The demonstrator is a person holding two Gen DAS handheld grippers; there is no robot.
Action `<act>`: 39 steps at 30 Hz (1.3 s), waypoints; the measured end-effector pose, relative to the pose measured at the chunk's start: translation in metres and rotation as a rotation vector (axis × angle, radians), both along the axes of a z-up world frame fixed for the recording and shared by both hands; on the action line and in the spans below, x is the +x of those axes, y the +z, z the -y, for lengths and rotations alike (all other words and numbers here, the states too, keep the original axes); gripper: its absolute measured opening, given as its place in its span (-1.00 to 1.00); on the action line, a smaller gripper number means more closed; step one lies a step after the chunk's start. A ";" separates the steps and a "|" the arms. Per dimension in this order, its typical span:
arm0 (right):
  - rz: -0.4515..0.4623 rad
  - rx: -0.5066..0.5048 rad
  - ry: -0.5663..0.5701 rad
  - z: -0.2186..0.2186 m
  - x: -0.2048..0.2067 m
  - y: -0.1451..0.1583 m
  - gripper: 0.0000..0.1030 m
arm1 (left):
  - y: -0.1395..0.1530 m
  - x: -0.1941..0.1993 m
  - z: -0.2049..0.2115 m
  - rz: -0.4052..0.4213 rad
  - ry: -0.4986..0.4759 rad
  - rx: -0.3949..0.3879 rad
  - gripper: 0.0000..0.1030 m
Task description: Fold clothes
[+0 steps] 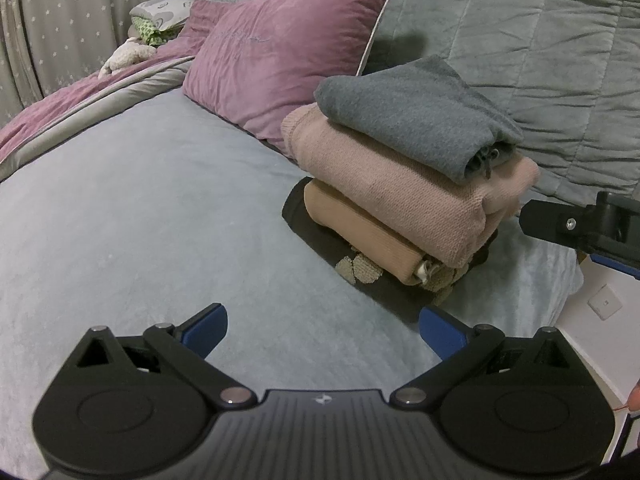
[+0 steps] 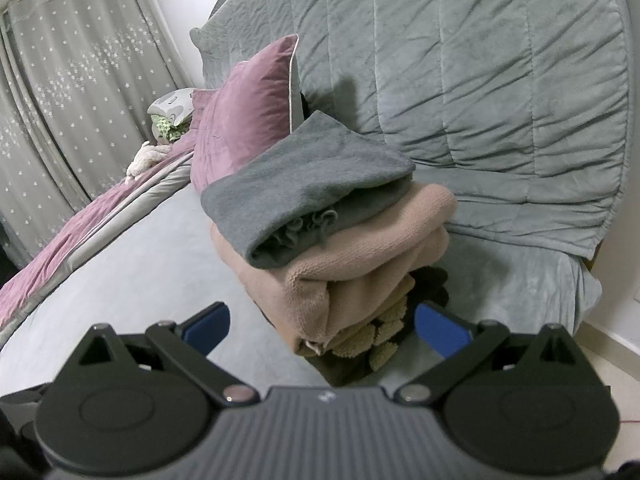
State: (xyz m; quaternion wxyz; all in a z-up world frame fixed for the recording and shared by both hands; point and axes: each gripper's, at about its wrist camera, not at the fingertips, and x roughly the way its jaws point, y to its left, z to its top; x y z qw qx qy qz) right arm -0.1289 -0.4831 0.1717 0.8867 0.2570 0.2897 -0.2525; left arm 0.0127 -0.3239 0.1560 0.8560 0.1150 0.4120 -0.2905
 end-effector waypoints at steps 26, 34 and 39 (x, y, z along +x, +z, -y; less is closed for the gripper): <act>0.034 -0.049 0.060 -0.096 -0.034 0.007 1.00 | -0.006 -0.038 -0.097 0.063 0.005 -0.044 1.00; 0.007 -0.071 0.107 -0.122 -0.036 0.001 1.00 | -0.011 -0.052 -0.110 0.047 -0.019 -0.049 1.00; 0.003 -0.063 0.119 -0.127 -0.032 -0.001 1.00 | -0.012 -0.051 -0.116 0.040 -0.011 -0.058 1.00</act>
